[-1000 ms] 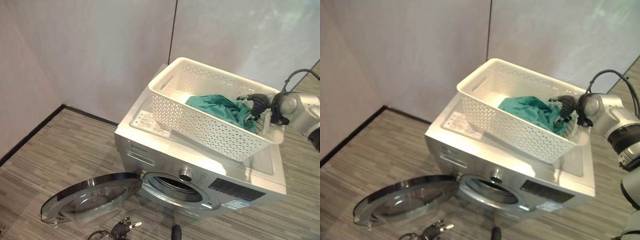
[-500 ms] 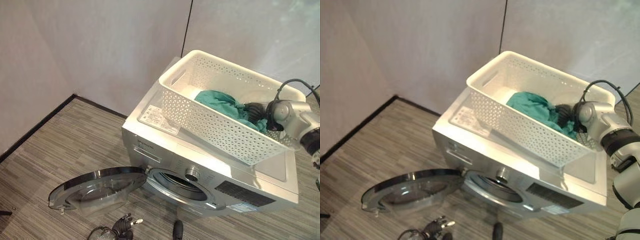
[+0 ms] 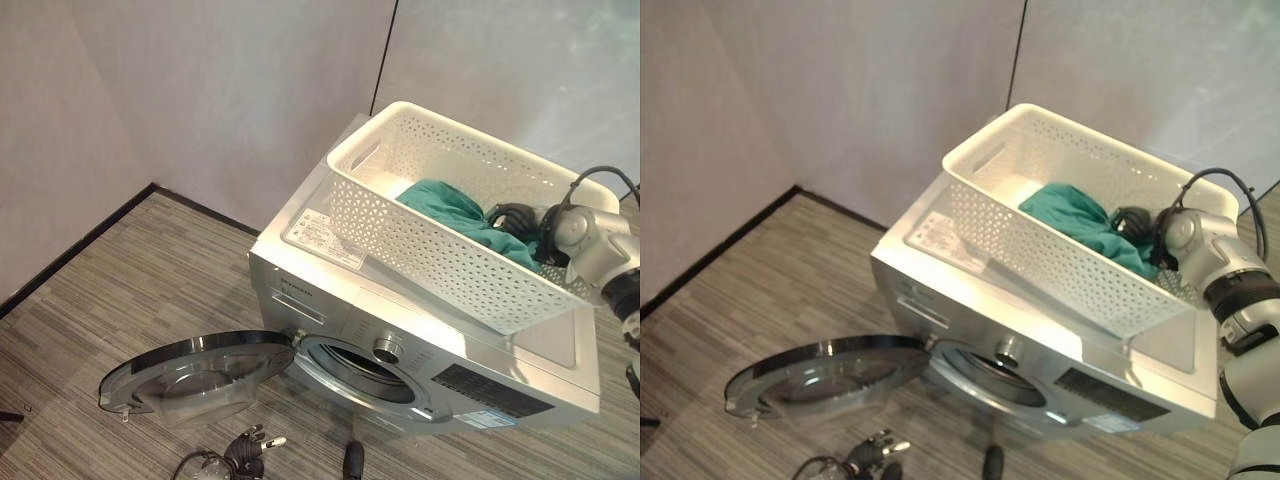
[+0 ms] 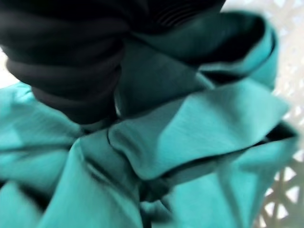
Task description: Grab the laundry basket,head to the washer,open it,put in the laundry and shut it.
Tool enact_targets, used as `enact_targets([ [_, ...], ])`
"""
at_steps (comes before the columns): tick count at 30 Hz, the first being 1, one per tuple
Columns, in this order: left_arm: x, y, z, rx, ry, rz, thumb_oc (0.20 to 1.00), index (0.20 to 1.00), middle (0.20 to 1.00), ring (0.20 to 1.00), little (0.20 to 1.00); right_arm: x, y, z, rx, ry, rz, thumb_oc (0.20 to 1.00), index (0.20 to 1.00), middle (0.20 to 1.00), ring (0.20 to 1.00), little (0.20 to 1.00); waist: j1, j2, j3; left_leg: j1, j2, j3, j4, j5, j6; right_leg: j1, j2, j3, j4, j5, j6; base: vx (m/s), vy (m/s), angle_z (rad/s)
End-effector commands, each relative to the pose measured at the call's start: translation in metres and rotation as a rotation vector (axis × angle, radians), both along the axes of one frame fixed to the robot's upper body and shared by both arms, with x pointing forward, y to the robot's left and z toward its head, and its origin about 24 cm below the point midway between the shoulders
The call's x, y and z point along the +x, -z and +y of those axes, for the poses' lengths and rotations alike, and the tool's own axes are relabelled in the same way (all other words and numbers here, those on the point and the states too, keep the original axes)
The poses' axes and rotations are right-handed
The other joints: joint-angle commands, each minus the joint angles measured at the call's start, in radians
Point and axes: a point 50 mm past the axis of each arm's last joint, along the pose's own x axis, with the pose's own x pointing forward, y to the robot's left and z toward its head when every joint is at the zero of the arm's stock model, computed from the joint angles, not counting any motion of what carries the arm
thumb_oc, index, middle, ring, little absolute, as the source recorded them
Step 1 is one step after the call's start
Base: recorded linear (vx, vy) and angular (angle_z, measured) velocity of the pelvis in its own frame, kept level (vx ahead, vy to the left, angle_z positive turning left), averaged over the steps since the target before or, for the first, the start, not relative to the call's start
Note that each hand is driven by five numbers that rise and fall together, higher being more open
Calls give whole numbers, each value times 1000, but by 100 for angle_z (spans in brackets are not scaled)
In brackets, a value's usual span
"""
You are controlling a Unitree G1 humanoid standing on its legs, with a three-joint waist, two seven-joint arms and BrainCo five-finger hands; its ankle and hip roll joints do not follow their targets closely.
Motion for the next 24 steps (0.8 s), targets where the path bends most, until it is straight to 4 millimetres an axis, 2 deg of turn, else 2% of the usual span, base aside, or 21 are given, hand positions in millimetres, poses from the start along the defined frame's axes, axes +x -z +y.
enact_targets([
  [1,1,3,-10,-9,51,14,1000,1000,1000,1000,1000,-5,24,-7,36,49,62,200,200,200,200,200,31,-12,43,-9,-13,3,-13,27,44,58,-80,2,51,-133,59,0,0,0],
  [5,-1,4,-9,-2,34,23,1000,1000,1000,1000,1000,1,10,0,99,39,-23,200,200,200,200,200,26,-8,37,-5,-16,2,-13,24,45,60,-81,4,54,-134,58,-5,3,2],
  [6,0,5,-7,9,21,25,1000,1000,1000,1000,1000,6,-8,5,175,37,-120,200,200,200,200,200,24,-8,33,-1,-18,5,-13,22,46,63,-82,7,55,-134,59,0,0,0],
  [7,0,5,-7,10,21,24,1000,1000,1000,1000,1000,6,-8,5,176,37,-120,200,200,200,200,200,24,-8,34,0,-18,5,-13,22,46,64,-82,7,55,-134,59,0,0,0],
  [8,0,5,-7,15,14,25,1000,1000,1000,1000,1000,9,-20,5,255,51,-195,200,200,200,200,200,23,-8,29,3,-18,7,-13,20,47,65,-83,8,58,-135,58,0,0,0],
  [9,0,5,-7,15,15,25,1000,1000,1000,1000,1000,9,-20,5,255,51,-196,200,200,200,200,200,23,-8,29,3,-18,7,-13,20,47,66,-83,8,58,-135,58,0,0,0],
  [10,0,5,-6,20,7,27,1000,1000,1000,1000,1000,14,-42,7,342,65,-311,200,200,200,200,200,22,-7,24,8,-20,8,-13,19,47,70,-84,11,60,-137,58,0,0,0],
  [11,0,5,-6,25,5,29,1000,1000,1000,1000,1000,16,-52,8,375,71,-362,200,200,200,200,200,22,-8,21,10,-20,9,-13,18,47,72,-84,11,62,-138,58,0,0,0],
  [12,0,5,-6,24,5,28,1000,1000,1000,1000,1000,16,-53,8,375,70,-362,200,200,200,200,200,21,-7,22,11,-20,9,-13,18,47,72,-84,11,62,-138,58,-10,2,4],
  [13,2,5,-3,39,-8,25,1000,1000,1000,1000,1000,20,-83,7,495,101,-511,200,200,200,200,200,24,-8,10,17,-21,10,-13,17,47,80,-84,10,66,-142,58,-10,-1,3],
  [14,3,5,-3,38,-8,25,1000,1000,1000,1000,1000,20,-83,7,495,100,-512,200,200,200,200,200,24,-8,11,18,-21,10,-13,17,47,80,-84,10,66,-142,58,0,0,0],
  [15,3,5,0,53,-23,27,1000,1000,1000,1000,1000,23,-106,17,558,69,-606,200,200,200,200,200,24,-9,3,22,-21,14,-13,17,47,85,-85,12,64,-143,57,0,0,0],
  [16,4,5,2,58,-35,23,1000,1000,1000,1000,1000,23,-121,24,597,43,-658,200,200,200,200,200,23,-9,-2,24,-21,14,-13,17,47,87,-85,14,64,-144,56,0,0,0],
  [17,4,5,2,58,-35,23,1000,1000,1000,1000,1000,23,-121,25,597,43,-658,200,200,200,200,200,23,-9,-1,24,-21,15,-13,17,47,88,-85,14,64,-144,56,0,0,0],
  [18,5,5,3,63,-44,21,1000,1000,1000,1000,1000,22,-133,32,642,17,-714,200,200,200,200,200,21,-8,-5,27,-22,15,-13,16,47,88,-85,16,65,-145,55,0,0,0],
  [19,5,5,3,63,-44,21,1000,1000,1000,1000,1000,22,-134,32,642,17,-714,200,200,200,200,200,21,-8,-4,27,-22,15,-13,16,47,89,-85,16,65,-145,55,0,0,0],
  [20,7,4,4,70,-62,15,1000,1000,1000,1000,1000,20,-152,43,718,-33,-808,200,200,200,200,200,19,-7,-11,32,-21,14,-13,14,48,94,-85,18,69,-148,54,0,0,0],
  [21,8,4,5,75,-69,13,1000,1000,1000,1000,1000,18,-161,49,746,-59,-841,200,200,200,200,200,18,-6,-14,35,-21,13,-13,13,48,96,-85,18,72,-150,52,0,0,0],
  [22,8,4,5,75,-69,13,1000,1000,1000,1000,1000,18,-161,49,746,-59,-842,200,200,200,200,200,18,-6,-13,36,-21,13,-13,13,48,96,-85,18,72,-150,52,0,0,0],
  [23,9,3,6,74,-88,7,1000,1000,1000,1000,1000,12,-177,56,799,-101,-914,200,200,200,200,200,16,-4,-19,39,-20,13,-13,11,48,99,-85,21,76,-152,50,0,0,0],
  [24,8,3,6,73,-96,4,1000,1000,1000,1000,1000,9,-182,59,815,-121,-946,200,200,200,200,200,15,-2,-21,44,-20,14,-13,10,49,101,-84,23,76,-153,50,0,0,0],
])
